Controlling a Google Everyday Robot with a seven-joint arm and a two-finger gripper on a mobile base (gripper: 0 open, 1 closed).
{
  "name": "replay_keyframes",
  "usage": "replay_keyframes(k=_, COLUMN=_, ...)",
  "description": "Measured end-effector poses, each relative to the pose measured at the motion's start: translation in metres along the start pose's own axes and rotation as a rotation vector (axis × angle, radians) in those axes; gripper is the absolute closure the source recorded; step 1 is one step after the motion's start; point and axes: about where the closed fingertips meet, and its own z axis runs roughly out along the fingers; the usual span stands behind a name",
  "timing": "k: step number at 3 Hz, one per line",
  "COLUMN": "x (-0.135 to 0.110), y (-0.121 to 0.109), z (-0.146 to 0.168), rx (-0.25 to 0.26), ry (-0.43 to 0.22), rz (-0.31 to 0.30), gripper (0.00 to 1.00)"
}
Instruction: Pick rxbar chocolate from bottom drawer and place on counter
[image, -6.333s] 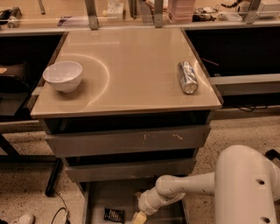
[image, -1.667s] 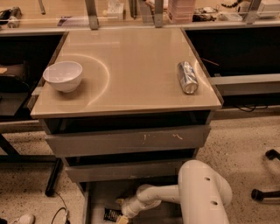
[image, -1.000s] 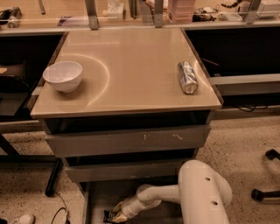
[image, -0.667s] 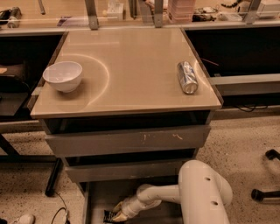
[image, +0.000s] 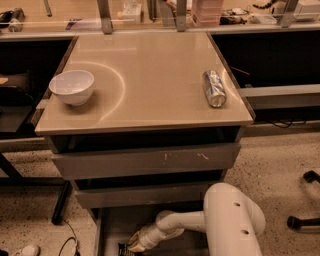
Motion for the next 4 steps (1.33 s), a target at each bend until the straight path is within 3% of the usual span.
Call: replay_keyframes(k=4, x=-0.011, y=0.001, z=-0.042, rx=0.021, ry=-0.12, rz=0.127, gripper=1.0)
